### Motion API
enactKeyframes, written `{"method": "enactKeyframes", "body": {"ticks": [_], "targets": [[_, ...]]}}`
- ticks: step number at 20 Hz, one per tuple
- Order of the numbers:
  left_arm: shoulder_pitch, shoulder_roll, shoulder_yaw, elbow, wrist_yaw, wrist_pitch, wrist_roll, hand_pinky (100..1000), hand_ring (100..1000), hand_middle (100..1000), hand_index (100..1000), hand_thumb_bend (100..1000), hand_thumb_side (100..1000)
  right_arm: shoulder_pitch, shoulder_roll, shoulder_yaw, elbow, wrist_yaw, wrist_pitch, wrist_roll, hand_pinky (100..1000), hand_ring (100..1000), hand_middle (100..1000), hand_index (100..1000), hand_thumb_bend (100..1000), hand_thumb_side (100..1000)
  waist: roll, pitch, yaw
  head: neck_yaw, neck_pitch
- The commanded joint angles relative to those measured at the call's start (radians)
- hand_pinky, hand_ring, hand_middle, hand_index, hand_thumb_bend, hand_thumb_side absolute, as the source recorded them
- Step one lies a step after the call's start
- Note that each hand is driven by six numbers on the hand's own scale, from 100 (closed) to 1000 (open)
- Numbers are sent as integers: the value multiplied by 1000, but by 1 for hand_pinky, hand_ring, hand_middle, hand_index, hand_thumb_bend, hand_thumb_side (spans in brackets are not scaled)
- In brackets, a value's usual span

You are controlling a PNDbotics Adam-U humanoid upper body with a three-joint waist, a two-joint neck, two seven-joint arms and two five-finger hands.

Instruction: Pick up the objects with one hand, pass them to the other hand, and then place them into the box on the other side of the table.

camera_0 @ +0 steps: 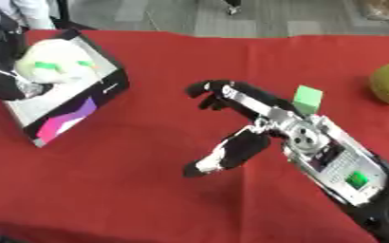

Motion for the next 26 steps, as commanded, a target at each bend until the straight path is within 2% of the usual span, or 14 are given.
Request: {"method": "enactKeyframes", "body": {"ticks": [1, 8, 12, 14, 16, 17, 18, 19, 21, 22, 23, 24, 25, 26], "targets": [[-21, 25, 26, 78, -36, 9, 32, 462, 423, 374, 404, 493, 100, -14, -18, -18, -37, -11, 3, -4, 862, 830, 869, 905, 794, 196, -12, -12, -2, 21, 6], [-96, -29, 18, 296, -103, 7, 93, 497, 455, 408, 446, 472, 100, -17, -22, -31, -66, -28, 9, -1, 861, 828, 868, 903, 796, 198, -17, -11, -11, 33, 6], [-156, -68, 6, 423, -118, -24, 139, 515, 468, 424, 465, 471, 100, -18, -20, -33, -67, -38, 2, -5, 862, 829, 867, 904, 793, 195, -19, -11, -16, 31, 6], [-183, -84, -5, 485, -122, -50, 152, 564, 513, 473, 523, 489, 100, -19, -19, -35, -67, -42, -1, -5, 862, 827, 863, 903, 792, 194, -21, -10, -19, 30, 6], [-206, -98, -13, 537, -132, -85, 160, 647, 580, 550, 618, 583, 100, -20, -20, -36, -67, -43, -5, -6, 861, 825, 860, 902, 791, 193, -22, -9, -22, 28, 6], [-215, -104, -15, 561, -140, -102, 162, 693, 619, 596, 677, 678, 122, -21, -20, -37, -67, -45, -6, -7, 861, 825, 860, 902, 789, 192, -22, -8, -23, 26, 6], [-224, -110, -16, 585, -153, -117, 165, 727, 660, 635, 725, 738, 194, -21, -20, -38, -67, -46, -7, -8, 861, 824, 860, 902, 789, 191, -22, -7, -25, 24, 6], [-232, -114, -15, 608, -167, -128, 167, 727, 660, 635, 725, 738, 194, -22, -20, -38, -67, -48, -8, -9, 861, 824, 860, 902, 783, 192, -23, -6, -26, 21, 6], [-242, -124, -11, 649, -194, -139, 172, 781, 739, 722, 795, 812, 303, -22, -20, -39, -67, -51, -9, -10, 861, 823, 859, 901, 789, 191, -23, -4, -27, 17, 6], [-246, -128, -8, 667, -206, -141, 173, 795, 761, 747, 811, 829, 344, -23, -20, -39, -67, -52, -9, -10, 861, 823, 859, 902, 787, 195, -22, -3, -28, 16, 6], [-248, -131, -5, 680, -217, -139, 176, 815, 787, 796, 852, 859, 459, -23, -20, -39, -67, -54, -10, -11, 860, 822, 859, 902, 790, 193, -22, -2, -29, 15, 6], [-249, -133, -1, 688, -225, -137, 180, 814, 786, 804, 861, 863, 533, -23, -21, -40, -67, -55, -10, -12, 860, 822, 859, 902, 790, 193, -22, -2, -29, 14, 6], [-248, -134, 4, 690, -228, -133, 186, 814, 786, 805, 862, 861, 543, -23, -21, -41, -67, -56, -11, -13, 860, 822, 859, 902, 790, 192, -22, -1, -30, 13, 6], [-247, -134, 9, 685, -224, -130, 195, 818, 789, 813, 865, 825, 620, -23, -22, -42, -67, -58, -11, -15, 860, 822, 859, 902, 786, 189, -22, -1, -30, 12, 6]]}}
